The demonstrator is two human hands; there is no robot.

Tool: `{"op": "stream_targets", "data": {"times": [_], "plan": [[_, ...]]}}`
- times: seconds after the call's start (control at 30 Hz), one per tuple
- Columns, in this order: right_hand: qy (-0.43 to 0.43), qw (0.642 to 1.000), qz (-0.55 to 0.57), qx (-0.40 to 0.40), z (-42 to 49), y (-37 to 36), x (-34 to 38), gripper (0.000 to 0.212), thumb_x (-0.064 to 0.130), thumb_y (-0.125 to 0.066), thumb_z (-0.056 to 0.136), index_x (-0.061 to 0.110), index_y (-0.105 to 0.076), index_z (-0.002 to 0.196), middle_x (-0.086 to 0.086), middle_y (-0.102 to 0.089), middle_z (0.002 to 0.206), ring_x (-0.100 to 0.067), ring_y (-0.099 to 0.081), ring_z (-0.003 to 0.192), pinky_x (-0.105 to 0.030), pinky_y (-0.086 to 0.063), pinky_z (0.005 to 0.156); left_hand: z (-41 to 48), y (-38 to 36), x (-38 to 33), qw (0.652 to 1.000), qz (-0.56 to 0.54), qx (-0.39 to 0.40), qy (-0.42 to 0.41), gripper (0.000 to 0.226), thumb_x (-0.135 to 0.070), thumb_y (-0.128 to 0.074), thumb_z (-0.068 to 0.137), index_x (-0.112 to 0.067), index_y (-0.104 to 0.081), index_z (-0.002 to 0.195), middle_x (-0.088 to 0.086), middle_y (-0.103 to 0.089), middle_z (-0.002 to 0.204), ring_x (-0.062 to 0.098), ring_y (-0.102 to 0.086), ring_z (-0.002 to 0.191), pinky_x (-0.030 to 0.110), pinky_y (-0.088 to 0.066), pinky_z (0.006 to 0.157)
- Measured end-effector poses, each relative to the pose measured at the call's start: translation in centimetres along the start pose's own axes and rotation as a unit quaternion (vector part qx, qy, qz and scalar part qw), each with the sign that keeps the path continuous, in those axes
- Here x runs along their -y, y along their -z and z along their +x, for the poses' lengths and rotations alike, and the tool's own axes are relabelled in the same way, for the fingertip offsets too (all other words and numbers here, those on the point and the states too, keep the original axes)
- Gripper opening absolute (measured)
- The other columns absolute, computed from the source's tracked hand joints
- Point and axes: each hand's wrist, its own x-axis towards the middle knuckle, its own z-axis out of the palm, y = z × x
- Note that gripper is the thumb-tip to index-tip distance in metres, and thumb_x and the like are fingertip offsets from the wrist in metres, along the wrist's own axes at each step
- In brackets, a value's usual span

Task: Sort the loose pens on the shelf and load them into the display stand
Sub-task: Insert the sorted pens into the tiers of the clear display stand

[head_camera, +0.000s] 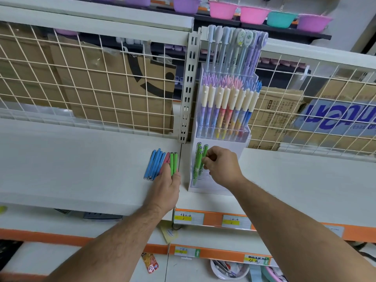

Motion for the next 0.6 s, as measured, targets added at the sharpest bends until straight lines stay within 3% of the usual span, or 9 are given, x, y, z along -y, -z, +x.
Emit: {"op": "stream_targets", "data": {"times": [0.2,0.33,0.4,0.5,0.6], "plan": [[-0.004,1.0,-0.006,0.003,0.0,0.1,0.1,0.006,0.017,-0.067,0.095,0.015,-0.067,0.09,-0.003,-0.071,0.08,-0.019,-0.069,0.074,-0.042,-0.061,0.075,-0.2,0.0,-0.1,1.0,-0.018,0.005,0.005,0.033,-0.06,-0.032,0.087,-0.03,-0.041,0.096,0.013,-0.06,0.088,0.037,-0.062,0.075,0.059,-0.055,0.062],[-0.007,1.0,0.002,-0.002,-0.2,0.1,0.0,0.008,0.016,-0.069,0.094,0.012,-0.071,0.102,0.004,-0.068,0.078,-0.004,-0.065,0.067,-0.026,-0.059,0.07,-0.2,0.1,-0.2,1.0,-0.026,0.009,0.0,0.023,-0.053,-0.035,0.091,-0.031,-0.043,0.095,0.011,-0.061,0.087,0.034,-0.062,0.075,0.057,-0.056,0.063],[-0.014,1.0,0.002,-0.012,-0.5,0.1,-0.2,0.013,0.017,-0.069,0.093,0.012,-0.071,0.105,0.005,-0.068,0.08,-0.005,-0.065,0.069,-0.024,-0.057,0.071,-0.3,0.1,-0.4,0.999,-0.037,0.018,-0.002,0.014,-0.043,-0.039,0.097,-0.03,-0.046,0.096,0.012,-0.061,0.089,0.03,-0.061,0.074,0.055,-0.057,0.064],[-0.033,0.999,-0.001,-0.036,-1.5,0.4,-0.3,0.005,0.019,-0.069,0.091,0.014,-0.071,0.093,0.005,-0.07,0.08,-0.011,-0.065,0.072,-0.026,-0.054,0.071,-0.4,0.1,-0.4,0.998,-0.056,0.024,-0.01,0.008,-0.025,-0.043,0.102,-0.022,-0.051,0.101,0.011,-0.061,0.092,0.021,-0.058,0.072,0.051,-0.055,0.067],[-0.042,0.997,-0.008,-0.061,-3.7,0.1,-0.1,0.013,0.019,-0.067,0.089,0.018,-0.068,0.076,0.011,-0.067,0.071,-0.003,-0.061,0.067,-0.021,-0.048,0.063,-0.6,0.3,-0.6,0.996,-0.079,0.024,-0.013,0.013,-0.013,-0.044,0.099,-0.018,-0.054,0.093,0.011,-0.061,0.088,0.019,-0.055,0.069,0.048,-0.054,0.065]]}}
